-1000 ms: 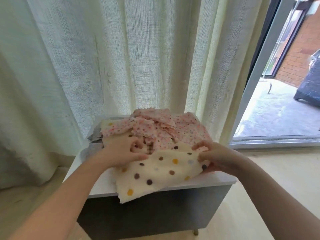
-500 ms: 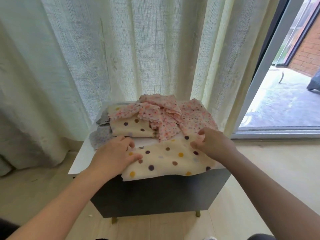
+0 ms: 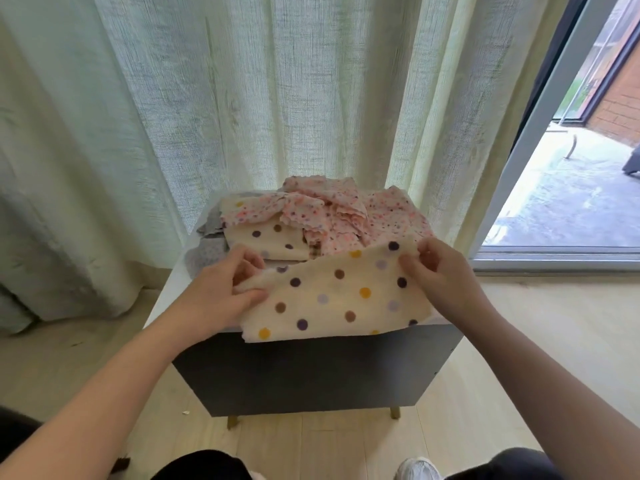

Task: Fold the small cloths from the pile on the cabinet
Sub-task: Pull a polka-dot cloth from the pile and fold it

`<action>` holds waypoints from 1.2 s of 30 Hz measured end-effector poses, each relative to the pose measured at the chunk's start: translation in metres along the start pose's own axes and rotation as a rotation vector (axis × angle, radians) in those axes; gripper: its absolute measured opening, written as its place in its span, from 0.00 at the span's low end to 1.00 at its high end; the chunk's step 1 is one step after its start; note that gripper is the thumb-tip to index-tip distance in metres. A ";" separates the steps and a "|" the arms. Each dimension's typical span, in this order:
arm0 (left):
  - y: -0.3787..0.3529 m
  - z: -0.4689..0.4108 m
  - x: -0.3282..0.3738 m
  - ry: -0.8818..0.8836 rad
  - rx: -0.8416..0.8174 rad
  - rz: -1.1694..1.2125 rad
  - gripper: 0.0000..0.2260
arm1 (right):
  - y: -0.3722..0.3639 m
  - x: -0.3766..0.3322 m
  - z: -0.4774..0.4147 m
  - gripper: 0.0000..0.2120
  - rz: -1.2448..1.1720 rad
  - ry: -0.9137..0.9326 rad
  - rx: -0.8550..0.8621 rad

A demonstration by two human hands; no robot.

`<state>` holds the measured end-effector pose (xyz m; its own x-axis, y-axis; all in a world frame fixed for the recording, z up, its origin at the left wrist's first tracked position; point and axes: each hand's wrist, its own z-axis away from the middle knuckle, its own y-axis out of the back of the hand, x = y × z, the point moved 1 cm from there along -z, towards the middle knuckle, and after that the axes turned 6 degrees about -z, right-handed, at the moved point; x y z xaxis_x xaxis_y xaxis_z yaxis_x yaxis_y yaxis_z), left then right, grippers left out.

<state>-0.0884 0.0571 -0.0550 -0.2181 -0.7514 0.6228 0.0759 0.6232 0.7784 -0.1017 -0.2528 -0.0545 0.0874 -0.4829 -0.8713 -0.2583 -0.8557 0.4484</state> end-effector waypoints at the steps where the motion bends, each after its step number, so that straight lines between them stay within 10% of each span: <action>1: 0.003 0.002 -0.001 0.012 0.008 0.086 0.15 | 0.001 -0.001 0.003 0.08 -0.101 -0.042 -0.006; 10: 0.019 0.015 0.001 -0.073 0.273 -0.010 0.11 | -0.004 -0.003 0.014 0.06 -0.337 -0.192 -0.106; 17: 0.014 0.011 -0.002 0.119 0.183 0.496 0.05 | -0.003 -0.003 0.015 0.02 -0.639 -0.371 -0.191; 28: -0.013 -0.005 -0.013 -0.070 0.346 -0.346 0.09 | -0.012 0.003 0.016 0.15 0.434 0.161 0.028; 36: -0.021 -0.009 -0.014 -0.066 0.188 -0.448 0.05 | -0.034 0.014 0.011 0.11 0.536 0.304 -0.197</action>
<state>-0.0779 0.0527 -0.0789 -0.2505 -0.9430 0.2191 -0.2149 0.2748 0.9372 -0.1018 -0.2280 -0.0840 0.2715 -0.8593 -0.4334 -0.1632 -0.4849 0.8592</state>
